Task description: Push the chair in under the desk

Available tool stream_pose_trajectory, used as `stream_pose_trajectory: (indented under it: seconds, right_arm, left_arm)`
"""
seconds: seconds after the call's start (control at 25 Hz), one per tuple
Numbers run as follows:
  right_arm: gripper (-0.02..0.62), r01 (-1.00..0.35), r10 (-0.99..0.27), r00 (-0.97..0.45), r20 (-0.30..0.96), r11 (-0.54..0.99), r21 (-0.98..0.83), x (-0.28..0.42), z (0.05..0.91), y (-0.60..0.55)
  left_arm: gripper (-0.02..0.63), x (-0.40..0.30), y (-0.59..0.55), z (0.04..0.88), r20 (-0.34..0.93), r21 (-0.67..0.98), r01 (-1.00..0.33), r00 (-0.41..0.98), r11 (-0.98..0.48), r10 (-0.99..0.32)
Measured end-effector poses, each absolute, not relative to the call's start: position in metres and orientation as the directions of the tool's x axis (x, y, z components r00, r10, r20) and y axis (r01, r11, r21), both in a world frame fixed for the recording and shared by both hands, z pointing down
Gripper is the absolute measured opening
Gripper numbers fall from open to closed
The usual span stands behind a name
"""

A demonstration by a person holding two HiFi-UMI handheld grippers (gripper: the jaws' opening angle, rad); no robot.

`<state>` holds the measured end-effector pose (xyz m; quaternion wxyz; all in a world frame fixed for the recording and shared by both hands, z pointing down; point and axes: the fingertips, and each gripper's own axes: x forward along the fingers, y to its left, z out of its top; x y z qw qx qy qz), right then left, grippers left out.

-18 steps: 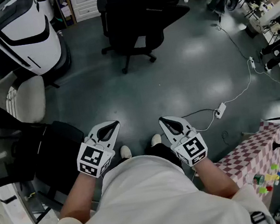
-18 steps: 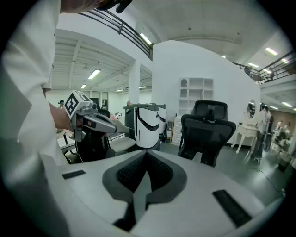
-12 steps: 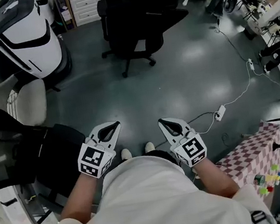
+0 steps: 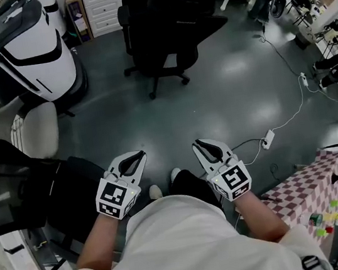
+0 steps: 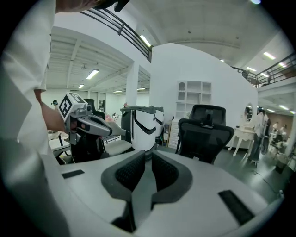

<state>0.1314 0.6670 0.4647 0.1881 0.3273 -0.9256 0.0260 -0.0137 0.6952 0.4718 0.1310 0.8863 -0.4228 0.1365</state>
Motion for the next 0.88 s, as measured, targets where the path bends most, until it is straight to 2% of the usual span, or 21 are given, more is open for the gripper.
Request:
stream_pose_trajectory:
  seconds: [0.12, 0.88]
  right_arm:
    - [0.066, -0.643, -0.620, -0.702, 0.351, 0.763, 0.061, 0.139, 0.462, 0.651]
    - [0.069, -0.610, -0.585, -0.750, 0.307, 0.792, 0.020, 0.136, 0.470, 0.469]
  left_arm:
    - [0.065, -0.012, 0.680, 0.471, 0.345, 0.123, -0.786, 0.606, -0.606, -0.716]
    - [0.067, -0.015, 0.518, 0.471, 0.410, 0.071, -0.834, 0.524, -0.547, -0.747]
